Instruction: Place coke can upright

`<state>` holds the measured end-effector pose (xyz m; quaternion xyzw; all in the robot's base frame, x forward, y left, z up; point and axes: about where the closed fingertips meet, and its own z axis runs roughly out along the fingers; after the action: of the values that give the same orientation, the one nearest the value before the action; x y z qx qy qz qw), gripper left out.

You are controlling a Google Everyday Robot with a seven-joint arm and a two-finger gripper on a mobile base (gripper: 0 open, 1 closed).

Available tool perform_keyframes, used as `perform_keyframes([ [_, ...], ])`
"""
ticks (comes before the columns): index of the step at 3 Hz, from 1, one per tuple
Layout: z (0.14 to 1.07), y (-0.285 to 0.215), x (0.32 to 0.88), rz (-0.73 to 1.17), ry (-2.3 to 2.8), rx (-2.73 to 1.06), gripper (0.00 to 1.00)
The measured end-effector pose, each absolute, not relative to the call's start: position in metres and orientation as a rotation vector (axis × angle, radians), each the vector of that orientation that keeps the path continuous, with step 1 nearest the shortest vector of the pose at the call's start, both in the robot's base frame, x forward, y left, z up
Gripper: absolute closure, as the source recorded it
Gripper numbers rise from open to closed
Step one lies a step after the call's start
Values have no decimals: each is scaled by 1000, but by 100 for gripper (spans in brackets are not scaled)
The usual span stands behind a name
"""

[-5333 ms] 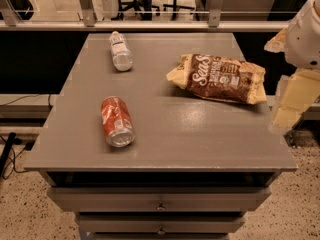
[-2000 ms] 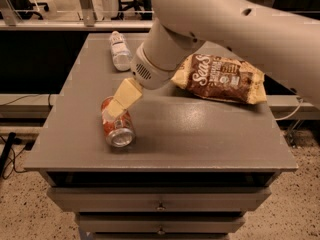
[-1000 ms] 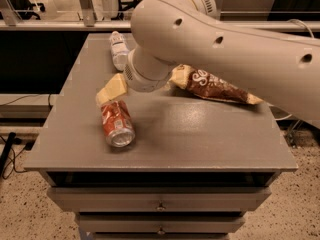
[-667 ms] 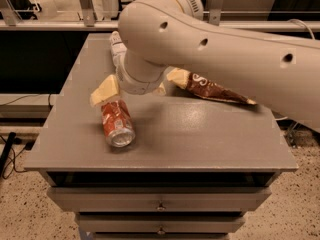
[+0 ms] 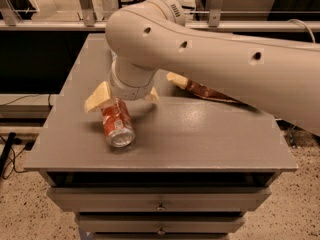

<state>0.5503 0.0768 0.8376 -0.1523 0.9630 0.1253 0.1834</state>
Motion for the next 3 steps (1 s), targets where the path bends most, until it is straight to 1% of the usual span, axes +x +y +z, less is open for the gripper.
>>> perform_keyframes([
  [1, 831, 79, 545, 328, 2741, -450, 18],
  [2, 835, 90, 533, 286, 2744, -546, 49],
  [3, 849, 96, 529, 248, 2706, -613, 72],
])
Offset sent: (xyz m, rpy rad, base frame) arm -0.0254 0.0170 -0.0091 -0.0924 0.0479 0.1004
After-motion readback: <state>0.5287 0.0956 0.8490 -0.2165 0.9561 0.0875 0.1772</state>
